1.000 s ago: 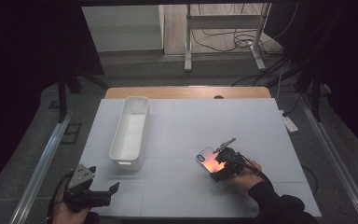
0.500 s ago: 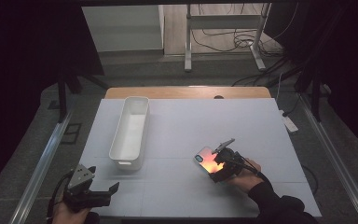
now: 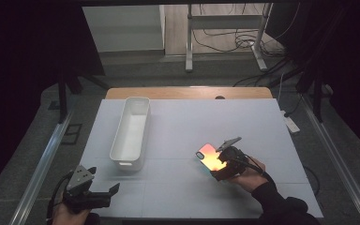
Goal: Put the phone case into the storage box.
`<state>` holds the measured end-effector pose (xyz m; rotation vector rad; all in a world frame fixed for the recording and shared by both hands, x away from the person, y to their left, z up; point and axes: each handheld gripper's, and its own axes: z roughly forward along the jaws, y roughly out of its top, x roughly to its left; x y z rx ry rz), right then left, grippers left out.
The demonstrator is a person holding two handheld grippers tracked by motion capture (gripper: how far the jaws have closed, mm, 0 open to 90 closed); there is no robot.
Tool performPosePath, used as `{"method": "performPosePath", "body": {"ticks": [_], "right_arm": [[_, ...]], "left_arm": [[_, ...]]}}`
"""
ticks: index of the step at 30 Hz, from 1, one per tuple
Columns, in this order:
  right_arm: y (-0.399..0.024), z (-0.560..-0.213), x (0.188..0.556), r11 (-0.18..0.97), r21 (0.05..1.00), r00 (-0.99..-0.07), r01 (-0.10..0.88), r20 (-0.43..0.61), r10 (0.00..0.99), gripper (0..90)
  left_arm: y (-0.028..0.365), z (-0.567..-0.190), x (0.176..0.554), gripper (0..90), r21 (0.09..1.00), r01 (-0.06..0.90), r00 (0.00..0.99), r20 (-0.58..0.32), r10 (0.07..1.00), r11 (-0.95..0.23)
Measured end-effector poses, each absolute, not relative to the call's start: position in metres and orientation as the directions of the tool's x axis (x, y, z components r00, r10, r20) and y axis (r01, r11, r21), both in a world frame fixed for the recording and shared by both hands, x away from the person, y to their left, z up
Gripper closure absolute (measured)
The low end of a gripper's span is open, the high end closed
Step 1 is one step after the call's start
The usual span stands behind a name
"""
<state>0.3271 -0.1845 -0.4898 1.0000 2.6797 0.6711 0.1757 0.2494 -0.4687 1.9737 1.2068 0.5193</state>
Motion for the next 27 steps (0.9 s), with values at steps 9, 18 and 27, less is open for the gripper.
{"method": "performPosePath", "body": {"ticks": [9, 18, 27], "right_arm": [[-0.188, -0.481, 0.326, 0.644, 0.525, -0.752, 0.556, -0.011, 0.659, 16.6], [-0.193, -0.473, 0.327, 0.613, 0.571, -0.754, 0.546, 0.015, 0.657, 16.6], [-0.2, -0.462, 0.326, 0.567, 0.621, -0.752, 0.541, 0.054, 0.657, 16.6]], "left_arm": [[0.251, -0.469, 0.176, 2.1, 0.776, 0.574, 0.48, -0.06, 0.875, -0.262], [0.252, -0.468, 0.176, 0.0, 0.779, 0.571, 0.481, -0.062, 0.875, -0.259], [0.251, -0.467, 0.177, 0.0, 0.779, 0.574, 0.48, -0.073, 0.874, -0.25]]}}
